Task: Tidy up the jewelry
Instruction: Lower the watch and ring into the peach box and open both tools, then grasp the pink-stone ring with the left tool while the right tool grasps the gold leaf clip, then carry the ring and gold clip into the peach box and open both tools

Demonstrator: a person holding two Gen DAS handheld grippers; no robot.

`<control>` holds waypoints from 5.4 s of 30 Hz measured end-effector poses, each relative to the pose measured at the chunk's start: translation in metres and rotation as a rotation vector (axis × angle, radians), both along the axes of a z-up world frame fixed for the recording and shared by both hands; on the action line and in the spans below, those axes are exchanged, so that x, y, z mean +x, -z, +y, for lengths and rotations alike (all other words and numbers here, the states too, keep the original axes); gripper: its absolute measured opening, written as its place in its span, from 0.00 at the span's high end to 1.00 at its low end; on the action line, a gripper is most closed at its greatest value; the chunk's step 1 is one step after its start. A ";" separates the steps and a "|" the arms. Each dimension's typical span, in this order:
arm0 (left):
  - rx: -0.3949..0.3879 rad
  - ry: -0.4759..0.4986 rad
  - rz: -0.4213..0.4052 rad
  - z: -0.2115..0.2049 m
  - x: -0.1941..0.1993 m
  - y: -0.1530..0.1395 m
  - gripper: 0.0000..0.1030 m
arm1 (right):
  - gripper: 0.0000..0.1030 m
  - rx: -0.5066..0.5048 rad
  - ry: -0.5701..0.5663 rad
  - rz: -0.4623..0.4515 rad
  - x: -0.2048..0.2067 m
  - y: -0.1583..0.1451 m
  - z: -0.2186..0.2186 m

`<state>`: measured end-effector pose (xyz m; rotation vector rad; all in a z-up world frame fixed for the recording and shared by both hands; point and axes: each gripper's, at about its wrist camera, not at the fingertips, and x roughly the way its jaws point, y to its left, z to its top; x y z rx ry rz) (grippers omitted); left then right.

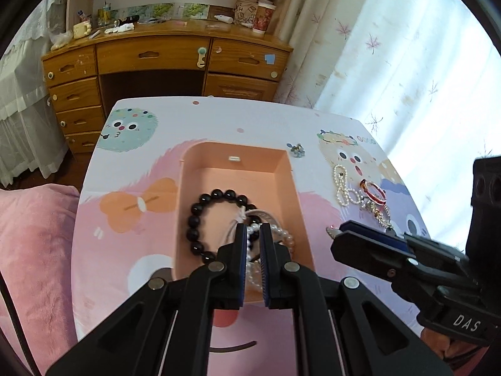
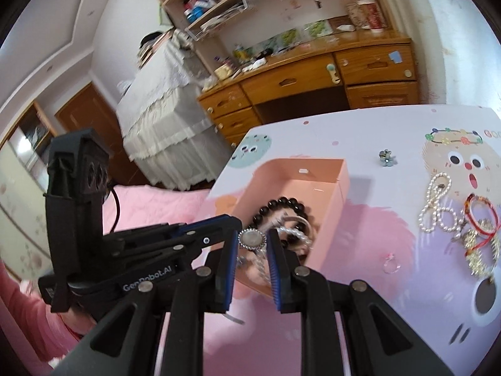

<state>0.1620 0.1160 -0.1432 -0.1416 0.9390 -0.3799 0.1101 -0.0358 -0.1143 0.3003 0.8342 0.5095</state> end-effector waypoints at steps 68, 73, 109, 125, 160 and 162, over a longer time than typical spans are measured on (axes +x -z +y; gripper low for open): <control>0.146 -0.178 0.118 -0.197 0.020 0.073 0.40 | 0.24 -0.478 0.139 0.103 0.028 0.069 -0.192; 0.189 -0.178 0.109 -0.202 0.021 0.075 0.56 | 0.24 -0.540 0.122 0.091 0.030 0.075 -0.186; 0.106 -0.126 -0.001 -0.178 0.002 0.031 0.94 | 0.36 -0.440 0.162 0.197 0.024 0.069 -0.181; 0.002 0.017 -0.021 -0.095 -0.019 -0.009 0.94 | 0.83 -0.229 0.370 0.274 -0.003 0.046 -0.132; 0.021 0.133 -0.031 0.031 -0.002 -0.013 0.92 | 0.95 0.051 0.338 0.051 0.006 -0.038 0.004; 0.039 0.110 -0.019 0.035 -0.002 -0.010 0.87 | 0.94 0.059 0.339 0.044 0.008 -0.032 0.010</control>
